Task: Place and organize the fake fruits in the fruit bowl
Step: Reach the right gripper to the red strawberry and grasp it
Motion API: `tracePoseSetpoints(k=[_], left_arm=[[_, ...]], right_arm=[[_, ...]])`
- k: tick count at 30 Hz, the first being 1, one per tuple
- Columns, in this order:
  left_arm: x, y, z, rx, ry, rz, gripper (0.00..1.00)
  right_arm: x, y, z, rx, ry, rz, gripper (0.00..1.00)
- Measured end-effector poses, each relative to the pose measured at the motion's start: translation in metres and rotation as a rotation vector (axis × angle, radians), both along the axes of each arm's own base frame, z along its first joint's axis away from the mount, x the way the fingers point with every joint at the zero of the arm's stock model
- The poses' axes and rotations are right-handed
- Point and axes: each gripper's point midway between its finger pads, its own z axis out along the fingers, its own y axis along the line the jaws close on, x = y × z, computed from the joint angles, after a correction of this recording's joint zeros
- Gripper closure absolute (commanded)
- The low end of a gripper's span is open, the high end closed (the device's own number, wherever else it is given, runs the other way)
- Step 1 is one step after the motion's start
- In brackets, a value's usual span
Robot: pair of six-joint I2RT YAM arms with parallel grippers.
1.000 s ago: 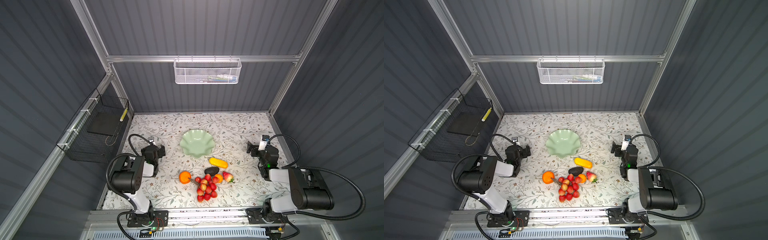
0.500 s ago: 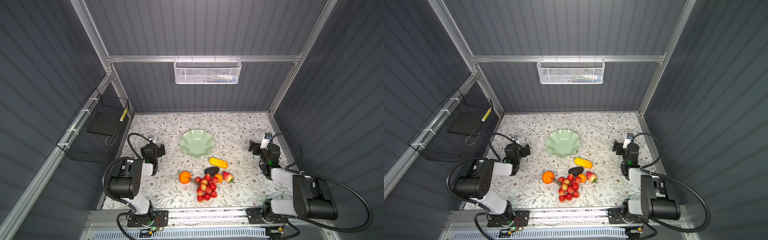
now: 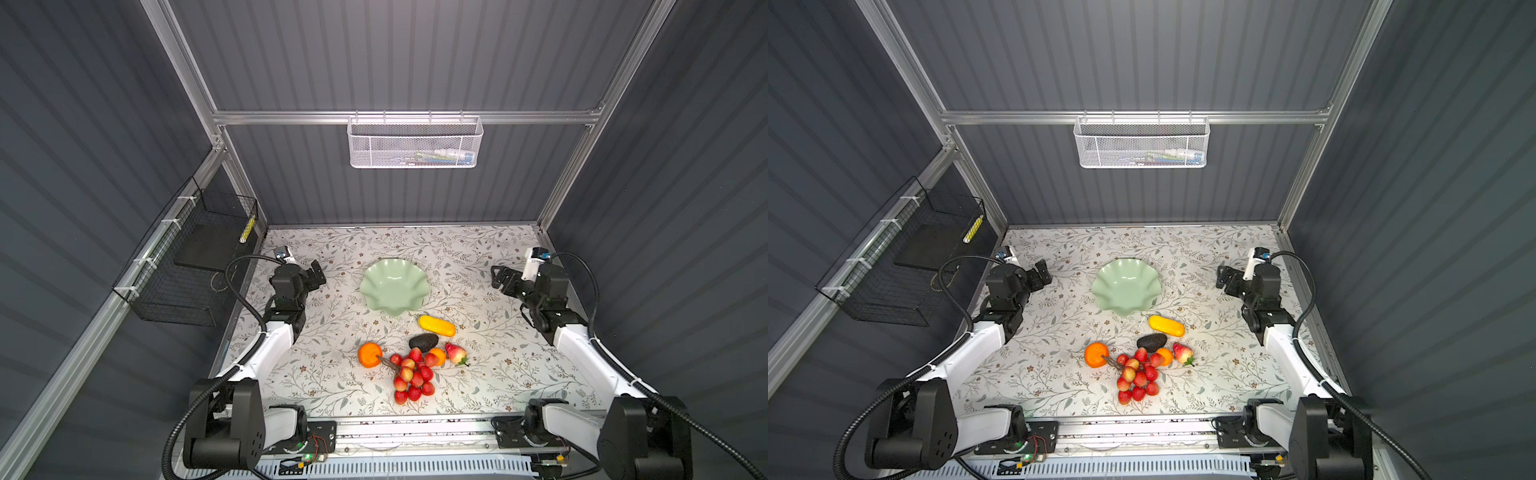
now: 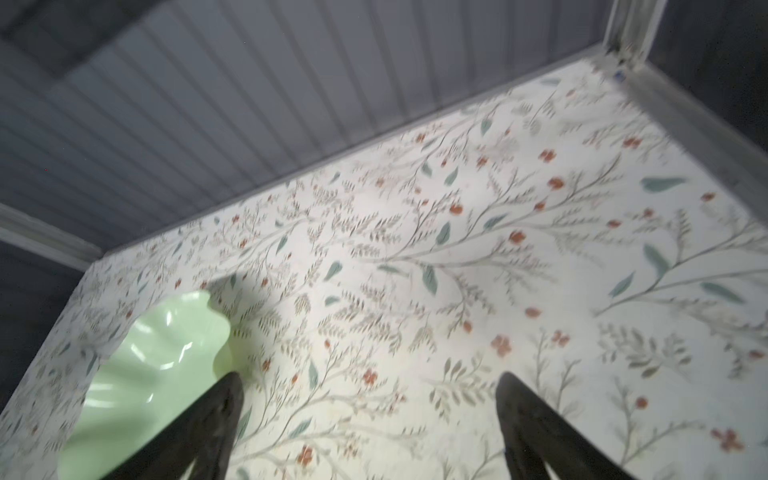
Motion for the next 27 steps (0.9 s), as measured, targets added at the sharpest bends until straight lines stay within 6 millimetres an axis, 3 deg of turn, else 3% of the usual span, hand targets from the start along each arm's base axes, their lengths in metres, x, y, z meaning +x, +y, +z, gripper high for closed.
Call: tracePoseSetpoints(k=[5, 11, 20, 23, 27], left_arm=[[-0.004, 0.000, 0.001, -0.033, 0.003, 0.012, 0.01], [-0.005, -0.001, -0.002, -0.047, 0.017, 0.007, 0.01], [-0.005, -0.003, -0.003, -0.061, 0.016, 0.003, 0.00], [-0.005, -0.003, -0.003, -0.066, 0.016, 0.002, 0.00], [-0.005, -0.003, -0.003, -0.071, 0.018, 0.004, 0.00]], right_arm=[[-0.052, 0.064, -0.041, -0.044, 0.215, 0.182, 0.13], [-0.113, 0.110, -0.085, -0.088, 0.393, 0.335, 0.15], [-0.165, 0.125, -0.138, -0.132, 0.577, 0.370, 0.26], [-0.170, 0.121, -0.150, -0.156, 0.613, 0.346, 0.36], [-0.167, 0.121, -0.152, -0.166, 0.604, 0.321, 0.47]])
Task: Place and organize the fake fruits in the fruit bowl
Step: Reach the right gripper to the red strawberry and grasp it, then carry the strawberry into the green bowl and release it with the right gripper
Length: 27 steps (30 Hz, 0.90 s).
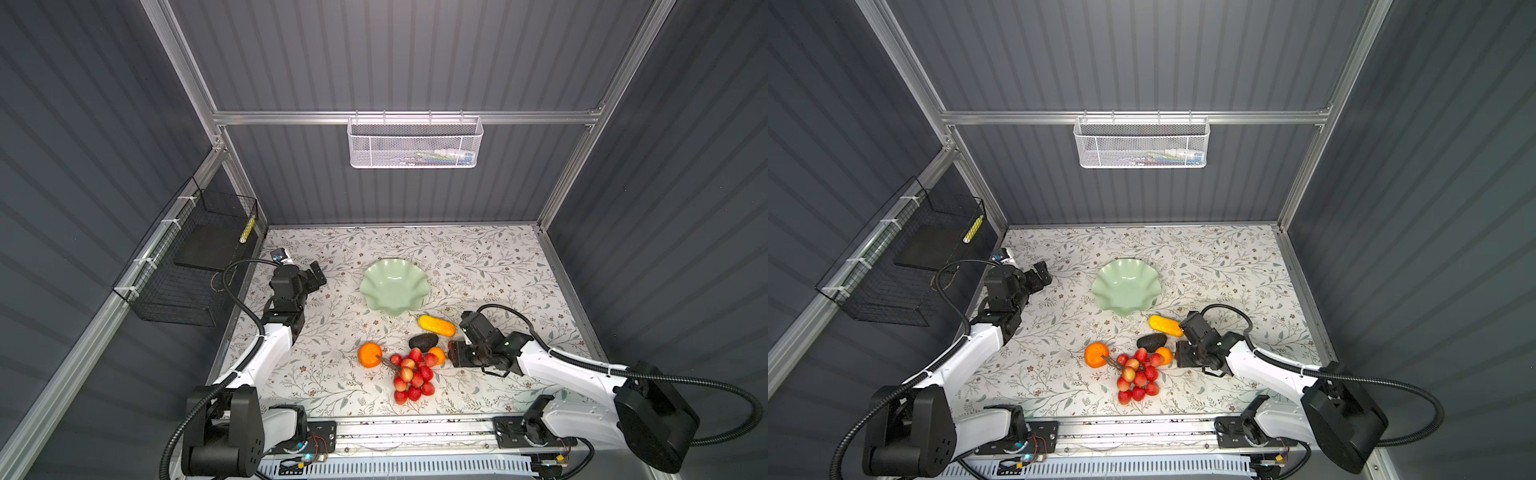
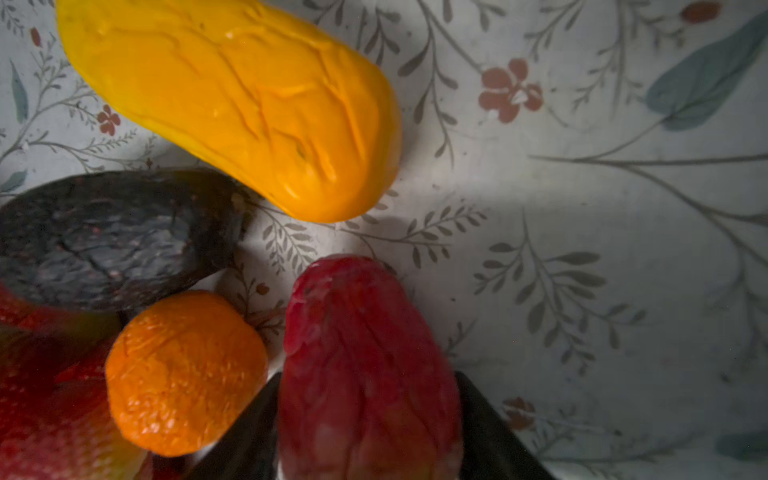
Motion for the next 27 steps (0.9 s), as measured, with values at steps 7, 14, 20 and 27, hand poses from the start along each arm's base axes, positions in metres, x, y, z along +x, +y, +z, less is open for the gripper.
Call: tracePoseSetpoints(k=[7, 14, 20, 27], left_arm=[[-0.002, 0.000, -0.004, 0.000, 0.019, 0.001, 0.00], [-0.002, 0.000, -0.005, -0.020, 0.020, 0.009, 0.00], [-0.004, 0.000, -0.009, -0.037, 0.038, 0.013, 0.00], [-0.016, -0.005, -0.013, -0.066, 0.082, -0.010, 0.00]], right_arm=[[0.004, -0.009, 0.024, -0.001, -0.091, -0.026, 0.57], [0.030, -0.013, 0.092, -0.012, -0.273, -0.045, 0.58], [0.094, 0.039, 0.146, 0.010, -0.393, 0.002, 0.58], [0.152, 0.105, 0.118, -0.012, -0.353, 0.121, 0.57]])
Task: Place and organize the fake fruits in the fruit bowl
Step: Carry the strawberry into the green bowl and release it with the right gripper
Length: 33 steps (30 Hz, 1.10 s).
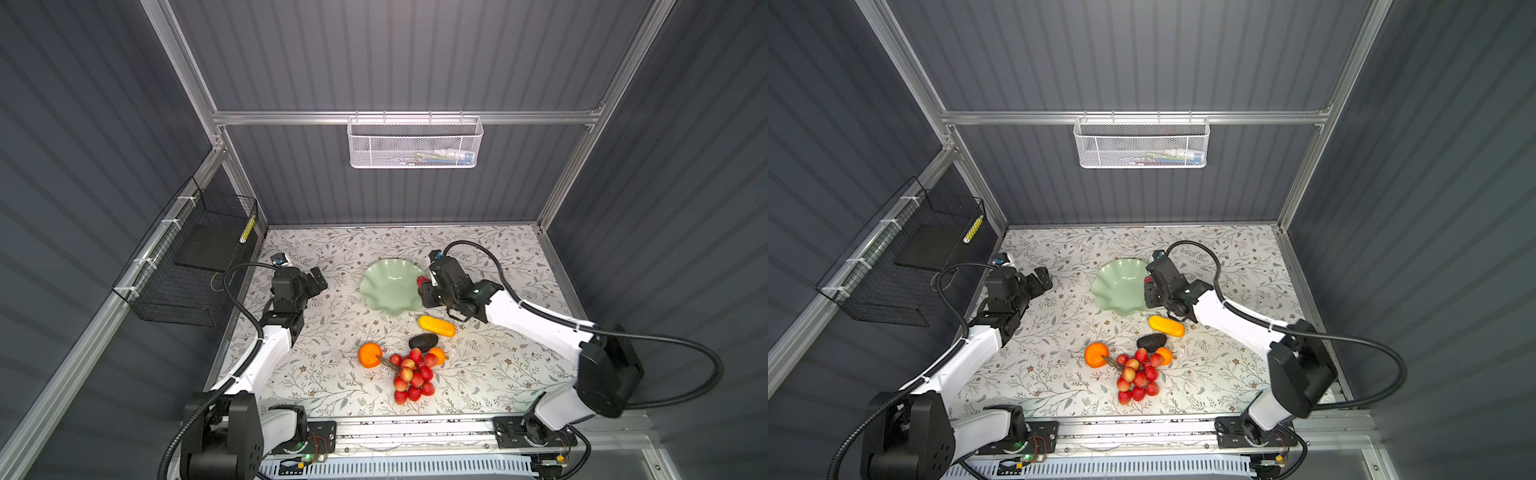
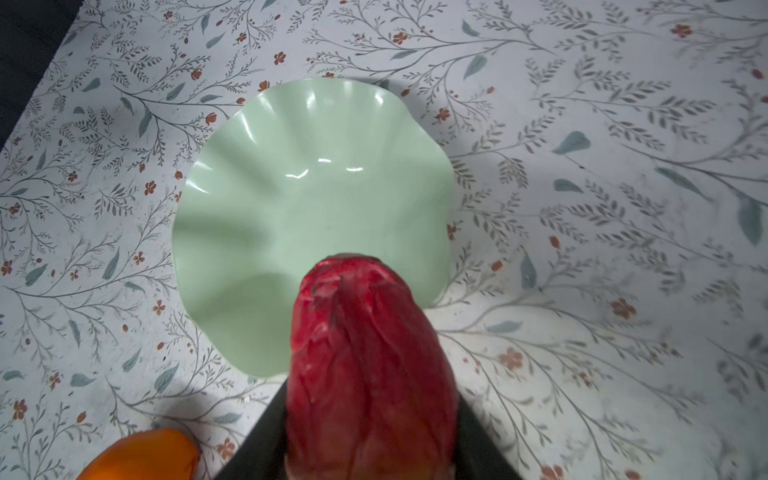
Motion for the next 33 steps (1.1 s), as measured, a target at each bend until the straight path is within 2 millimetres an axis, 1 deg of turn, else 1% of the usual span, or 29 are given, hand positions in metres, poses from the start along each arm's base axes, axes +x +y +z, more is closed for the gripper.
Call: tracePoseSetpoints(k=[4, 7, 15, 17, 19, 23, 26, 29, 31, 33], left_arm=[[-0.007, -0.008, 0.003, -0.036, 0.009, -0.034, 0.01], [-0.011, -0.016, -0.003, -0.065, 0.041, -0.074, 0.03], [-0.027, -0.037, -0.021, -0.142, 0.157, -0.176, 0.08], [-0.033, -0.043, -0.027, -0.163, 0.190, -0.205, 0.09], [-0.041, -0.048, -0.031, -0.180, 0.224, -0.228, 0.09], [-0.057, -0.054, -0.027, -0.201, 0.244, -0.260, 0.10], [-0.071, -0.062, -0.030, -0.216, 0.266, -0.292, 0.10], [-0.085, -0.075, -0.038, -0.225, 0.311, -0.332, 0.10], [-0.094, -0.087, -0.045, -0.226, 0.345, -0.366, 0.10], [-0.103, -0.101, -0.050, -0.225, 0.373, -0.408, 0.11]], right_arm=[[0.022, 0.026, -0.029, -0.048, 0.042, 0.057, 0.56], [0.035, 0.041, -0.047, -0.075, 0.061, 0.090, 0.56], [0.063, 0.068, -0.080, -0.123, 0.085, 0.136, 0.53], [0.067, 0.072, -0.089, -0.130, 0.096, 0.142, 0.50], [0.069, 0.074, -0.099, -0.141, 0.113, 0.145, 0.44], [0.067, 0.073, -0.113, -0.157, 0.148, 0.145, 0.34], [0.066, 0.072, -0.114, -0.151, 0.161, 0.145, 0.26], [0.068, 0.073, -0.106, -0.131, 0.154, 0.142, 0.18], [0.070, 0.072, -0.092, -0.113, 0.136, 0.140, 0.14], [0.073, 0.071, -0.065, -0.075, 0.092, 0.134, 0.10]])
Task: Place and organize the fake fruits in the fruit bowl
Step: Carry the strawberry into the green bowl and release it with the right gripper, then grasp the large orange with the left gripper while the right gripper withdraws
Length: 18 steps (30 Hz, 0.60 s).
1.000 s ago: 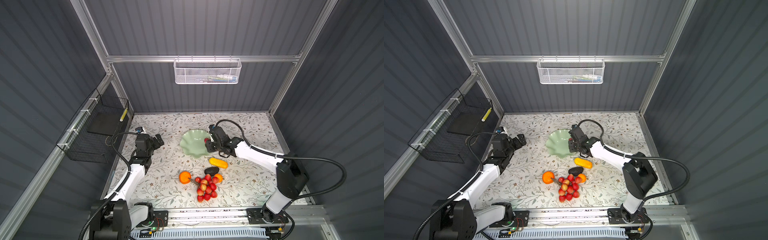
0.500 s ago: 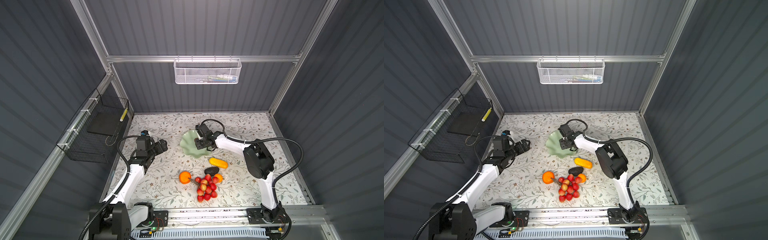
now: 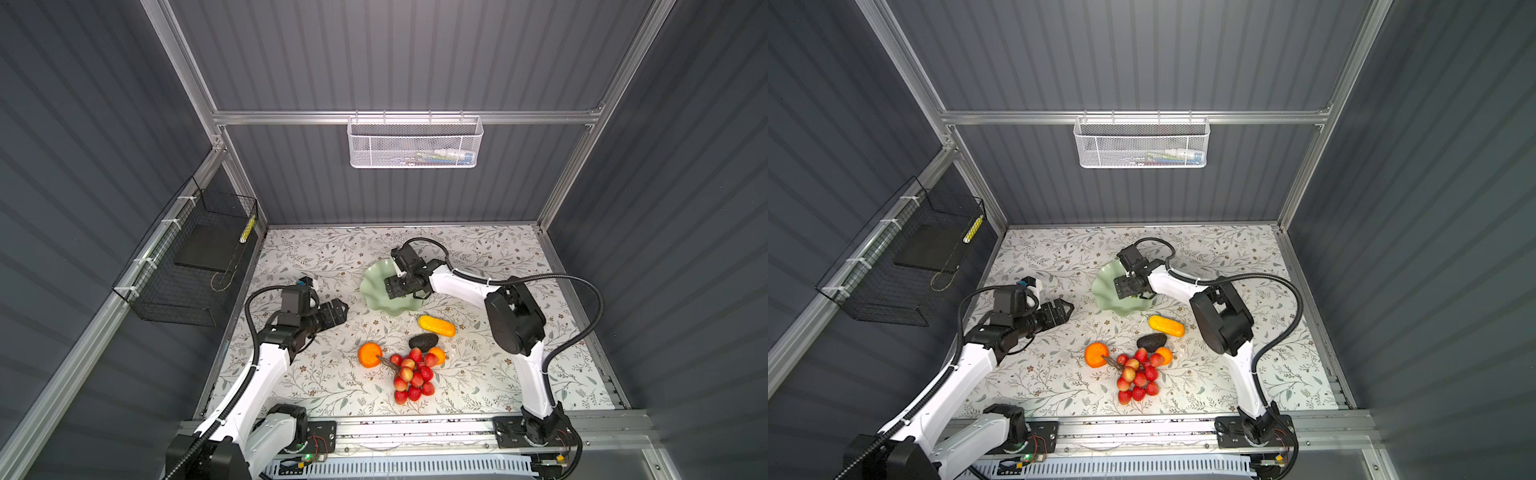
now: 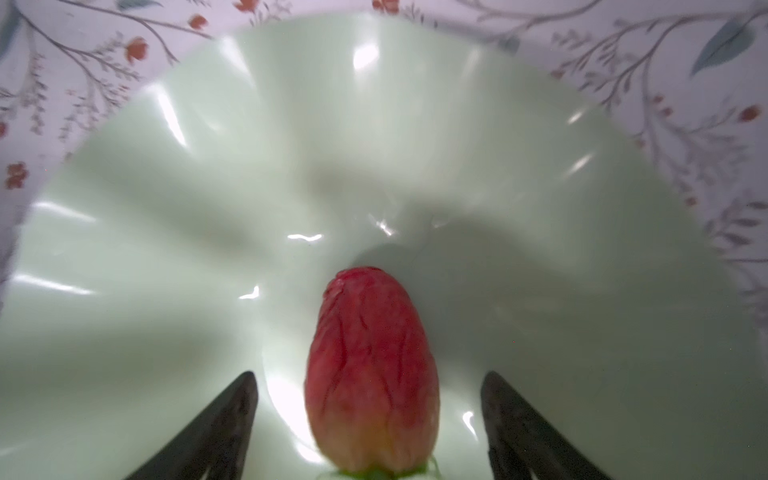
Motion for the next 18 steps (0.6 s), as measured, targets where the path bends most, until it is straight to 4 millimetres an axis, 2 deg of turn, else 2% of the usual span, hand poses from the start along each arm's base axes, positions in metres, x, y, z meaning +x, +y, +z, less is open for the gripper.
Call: tracePoseSetpoints(k=[3, 5, 7, 9, 12, 15, 18], left_arm=[[-0.009, -0.017, -0.005, -0.007, 0.026, -0.053, 0.11], [-0.014, -0.027, -0.010, -0.010, 0.048, -0.085, 0.11], [-0.019, -0.035, -0.013, -0.011, 0.065, -0.106, 0.11], [-0.023, -0.043, -0.017, -0.011, 0.081, -0.129, 0.11], [-0.033, -0.055, -0.026, -0.001, 0.120, -0.171, 0.10], [-0.042, -0.064, -0.036, 0.020, 0.161, -0.206, 0.09], [-0.048, -0.070, -0.048, 0.046, 0.200, -0.230, 0.09]], right_arm=[[0.004, -0.009, 0.058, 0.089, -0.101, -0.019, 0.05], [0.006, -0.022, 0.100, 0.161, -0.181, -0.048, 0.02], [0.008, -0.040, 0.133, 0.224, -0.244, -0.085, 0.01], [0.009, -0.058, 0.152, 0.270, -0.284, -0.124, 0.01], [0.009, -0.086, 0.156, 0.310, -0.300, -0.189, 0.01], [0.005, -0.109, 0.139, 0.313, -0.270, -0.242, 0.01], [-0.001, -0.121, 0.121, 0.302, -0.232, -0.267, 0.01]])
